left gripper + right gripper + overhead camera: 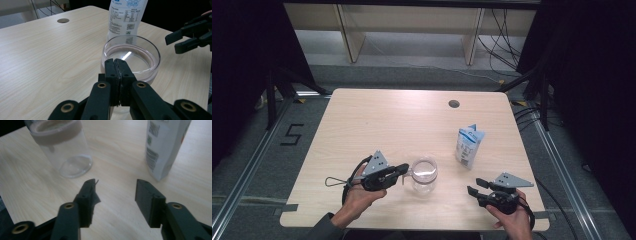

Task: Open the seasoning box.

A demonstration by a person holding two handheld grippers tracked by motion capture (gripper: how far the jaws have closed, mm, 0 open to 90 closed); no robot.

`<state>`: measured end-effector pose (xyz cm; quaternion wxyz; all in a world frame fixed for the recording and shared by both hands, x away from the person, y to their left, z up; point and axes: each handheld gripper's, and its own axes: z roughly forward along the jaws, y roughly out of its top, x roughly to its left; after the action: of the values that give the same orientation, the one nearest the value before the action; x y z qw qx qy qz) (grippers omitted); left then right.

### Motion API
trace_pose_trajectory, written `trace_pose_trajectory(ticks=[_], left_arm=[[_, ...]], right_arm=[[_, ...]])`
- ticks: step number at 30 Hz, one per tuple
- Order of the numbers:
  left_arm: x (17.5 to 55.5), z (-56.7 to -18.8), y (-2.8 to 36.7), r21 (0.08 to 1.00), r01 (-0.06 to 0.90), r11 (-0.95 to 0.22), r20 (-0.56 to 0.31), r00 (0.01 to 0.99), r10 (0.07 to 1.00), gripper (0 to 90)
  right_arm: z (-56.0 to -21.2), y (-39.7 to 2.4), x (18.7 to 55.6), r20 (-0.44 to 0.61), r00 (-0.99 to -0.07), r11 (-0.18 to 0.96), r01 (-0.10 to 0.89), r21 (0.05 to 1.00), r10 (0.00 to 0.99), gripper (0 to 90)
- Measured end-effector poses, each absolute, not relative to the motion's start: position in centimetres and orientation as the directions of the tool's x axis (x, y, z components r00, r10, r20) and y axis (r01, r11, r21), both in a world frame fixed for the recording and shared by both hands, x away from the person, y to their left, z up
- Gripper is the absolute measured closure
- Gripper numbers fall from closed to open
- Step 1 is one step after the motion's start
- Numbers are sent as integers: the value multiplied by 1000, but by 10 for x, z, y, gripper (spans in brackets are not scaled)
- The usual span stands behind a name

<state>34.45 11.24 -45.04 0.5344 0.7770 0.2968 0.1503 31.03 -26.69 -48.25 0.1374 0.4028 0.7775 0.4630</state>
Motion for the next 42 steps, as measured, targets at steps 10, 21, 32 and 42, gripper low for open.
trace_pose_trajectory(ticks=[10, 21, 32, 42], left_arm=[[345, -451, 111, 919, 311, -242, -103, 783, 613, 881], [346, -452, 113, 922, 310, -234, -104, 777, 621, 881], [346, -451, 113, 920, 306, -243, -95, 779, 620, 884], [346, -453, 113, 921, 305, -241, -95, 778, 620, 885]], right_arm=[[-475, -247, 315, 131, -686, 259, 435, 862, 716, 724], [-468, -219, 322, 95, -731, 298, 389, 872, 676, 779], [-467, -211, 328, 89, -751, 305, 370, 878, 655, 824], [-467, -207, 329, 106, -753, 303, 384, 872, 649, 840]])
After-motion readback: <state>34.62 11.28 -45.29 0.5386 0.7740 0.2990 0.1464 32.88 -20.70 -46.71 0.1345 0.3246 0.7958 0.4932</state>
